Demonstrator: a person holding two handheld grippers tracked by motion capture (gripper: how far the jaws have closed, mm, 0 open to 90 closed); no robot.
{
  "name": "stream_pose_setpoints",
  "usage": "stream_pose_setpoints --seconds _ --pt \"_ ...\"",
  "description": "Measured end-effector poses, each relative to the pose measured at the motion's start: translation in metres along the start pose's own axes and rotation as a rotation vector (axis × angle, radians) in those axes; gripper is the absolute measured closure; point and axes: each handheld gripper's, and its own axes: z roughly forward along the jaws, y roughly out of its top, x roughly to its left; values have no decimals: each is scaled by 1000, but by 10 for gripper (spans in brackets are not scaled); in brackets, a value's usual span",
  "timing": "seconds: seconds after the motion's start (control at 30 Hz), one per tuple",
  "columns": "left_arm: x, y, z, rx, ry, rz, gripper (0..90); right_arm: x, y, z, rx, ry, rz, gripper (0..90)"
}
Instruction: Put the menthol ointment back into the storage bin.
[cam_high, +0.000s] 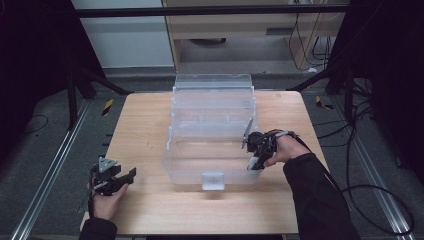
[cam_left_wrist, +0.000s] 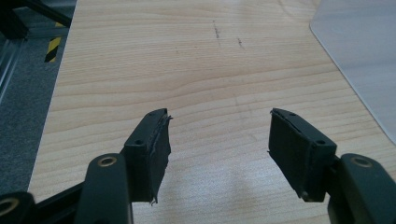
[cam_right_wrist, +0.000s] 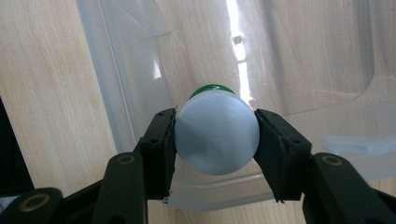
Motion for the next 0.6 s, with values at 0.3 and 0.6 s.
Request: stream_pose_setpoints --seconds 0.3,0.6 --pt "1 0 0 2 0 -1 382 -2 -1 9 -13 17 3 500" --pt "1 0 0 1 0 -1 383 -1 -1 9 -10 9 8 498"
